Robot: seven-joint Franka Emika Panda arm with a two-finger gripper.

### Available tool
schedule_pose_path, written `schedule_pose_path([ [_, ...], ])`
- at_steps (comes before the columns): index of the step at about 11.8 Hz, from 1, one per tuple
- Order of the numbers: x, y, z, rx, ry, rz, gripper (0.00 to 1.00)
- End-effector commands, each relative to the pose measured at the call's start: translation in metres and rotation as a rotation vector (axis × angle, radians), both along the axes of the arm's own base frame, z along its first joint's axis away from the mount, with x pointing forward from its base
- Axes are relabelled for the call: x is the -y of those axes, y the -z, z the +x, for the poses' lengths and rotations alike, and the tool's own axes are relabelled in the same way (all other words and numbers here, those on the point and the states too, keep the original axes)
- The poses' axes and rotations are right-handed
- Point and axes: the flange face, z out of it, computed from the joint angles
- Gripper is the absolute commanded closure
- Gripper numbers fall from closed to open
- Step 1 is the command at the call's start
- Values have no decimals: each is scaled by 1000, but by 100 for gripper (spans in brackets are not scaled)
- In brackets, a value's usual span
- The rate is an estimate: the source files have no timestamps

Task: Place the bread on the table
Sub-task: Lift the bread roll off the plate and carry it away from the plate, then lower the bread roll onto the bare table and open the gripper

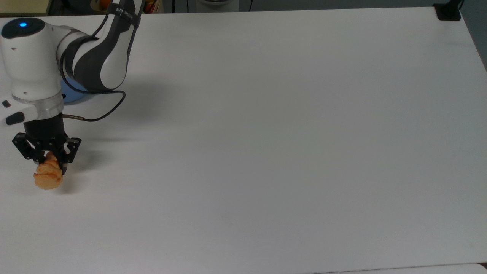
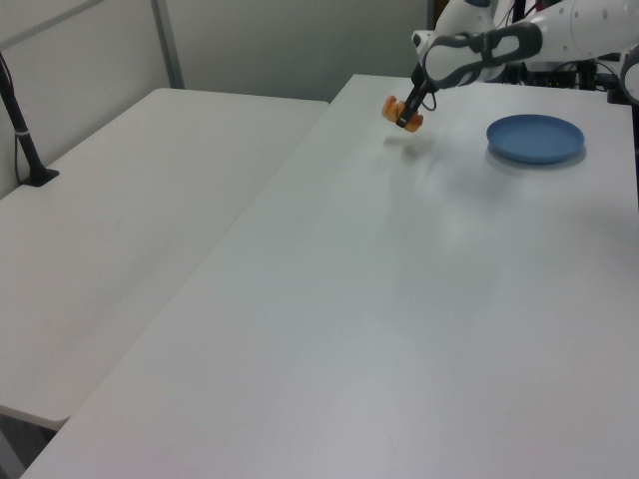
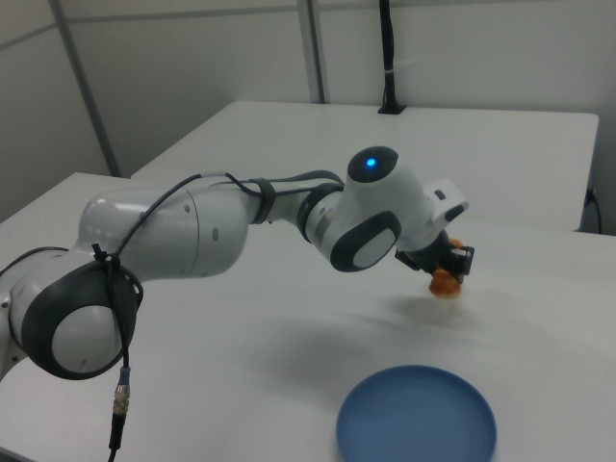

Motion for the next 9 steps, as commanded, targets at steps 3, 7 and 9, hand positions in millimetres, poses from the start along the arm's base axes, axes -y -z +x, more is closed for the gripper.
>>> schedule_pose_path([
  [3, -1, 21, 6, 30, 10, 13, 56],
  [7, -5, 29, 7, 49, 12, 6, 23],
  [9, -7, 32, 7, 58, 12, 1, 12],
])
